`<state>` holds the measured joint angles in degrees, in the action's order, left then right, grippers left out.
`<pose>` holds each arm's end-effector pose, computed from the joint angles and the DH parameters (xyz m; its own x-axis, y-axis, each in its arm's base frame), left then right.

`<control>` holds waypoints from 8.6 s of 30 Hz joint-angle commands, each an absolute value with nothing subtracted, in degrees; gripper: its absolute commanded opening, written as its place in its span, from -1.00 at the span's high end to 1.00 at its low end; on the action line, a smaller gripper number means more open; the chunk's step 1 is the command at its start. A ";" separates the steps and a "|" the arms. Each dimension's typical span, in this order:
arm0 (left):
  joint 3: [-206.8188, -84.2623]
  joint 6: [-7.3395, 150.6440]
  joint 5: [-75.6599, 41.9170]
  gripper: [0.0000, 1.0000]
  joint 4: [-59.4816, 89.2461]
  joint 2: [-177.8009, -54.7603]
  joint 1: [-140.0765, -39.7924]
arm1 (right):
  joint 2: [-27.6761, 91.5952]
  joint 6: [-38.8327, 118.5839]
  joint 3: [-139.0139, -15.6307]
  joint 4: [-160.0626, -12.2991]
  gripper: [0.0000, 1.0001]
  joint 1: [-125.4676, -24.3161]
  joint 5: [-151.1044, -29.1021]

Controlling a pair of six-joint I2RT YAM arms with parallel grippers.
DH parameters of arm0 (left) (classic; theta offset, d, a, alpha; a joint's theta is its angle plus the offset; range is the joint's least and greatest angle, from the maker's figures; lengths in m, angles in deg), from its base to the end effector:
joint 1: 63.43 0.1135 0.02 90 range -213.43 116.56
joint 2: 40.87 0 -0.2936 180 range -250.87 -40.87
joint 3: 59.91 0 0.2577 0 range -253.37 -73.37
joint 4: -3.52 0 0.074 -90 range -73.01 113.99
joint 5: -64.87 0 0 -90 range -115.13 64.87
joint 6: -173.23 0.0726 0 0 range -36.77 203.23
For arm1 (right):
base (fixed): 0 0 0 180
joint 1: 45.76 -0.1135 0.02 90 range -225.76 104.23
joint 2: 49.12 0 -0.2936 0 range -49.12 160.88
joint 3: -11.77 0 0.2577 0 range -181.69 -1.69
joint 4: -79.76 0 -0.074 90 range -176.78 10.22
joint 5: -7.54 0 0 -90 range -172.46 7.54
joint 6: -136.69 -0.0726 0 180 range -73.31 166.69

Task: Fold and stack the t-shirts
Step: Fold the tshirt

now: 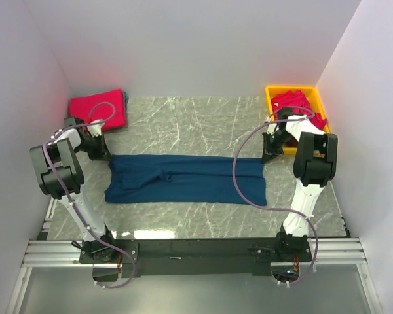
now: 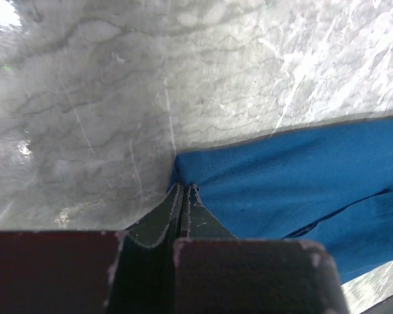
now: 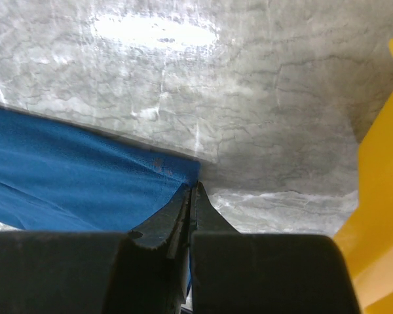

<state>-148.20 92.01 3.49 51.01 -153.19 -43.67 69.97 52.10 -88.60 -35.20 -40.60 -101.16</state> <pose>0.3981 0.1061 0.1495 -0.9056 -0.1830 -0.3826 -0.0158 0.9161 -0.4006 0.4227 -0.0148 0.1454 -0.9904 -0.0002 -0.1383 -0.0431 0.9507 0.3070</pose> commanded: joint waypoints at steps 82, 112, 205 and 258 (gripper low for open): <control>-154.42 77.52 -8.69 0.99 50.30 -150.74 -65.37 | 67.69 62.15 -73.60 -37.74 0.72 -85.30 -119.45; -183.69 80.42 -6.18 0.51 42.47 -166.31 -76.36 | 62.32 47.49 -95.46 -48.01 0.35 -65.19 -124.30; -97.37 165.59 20.40 -0.55 60.24 -82.97 -81.97 | 19.60 89.49 -41.69 -64.36 -0.22 -107.11 -97.14; -104.65 153.72 9.14 0.99 56.80 -94.57 -99.83 | 22.69 82.02 -44.14 -63.31 1.00 -110.38 -90.02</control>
<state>-101.12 156.62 7.20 52.78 -93.25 -101.06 23.74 83.44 -41.89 -65.39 -112.77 -90.01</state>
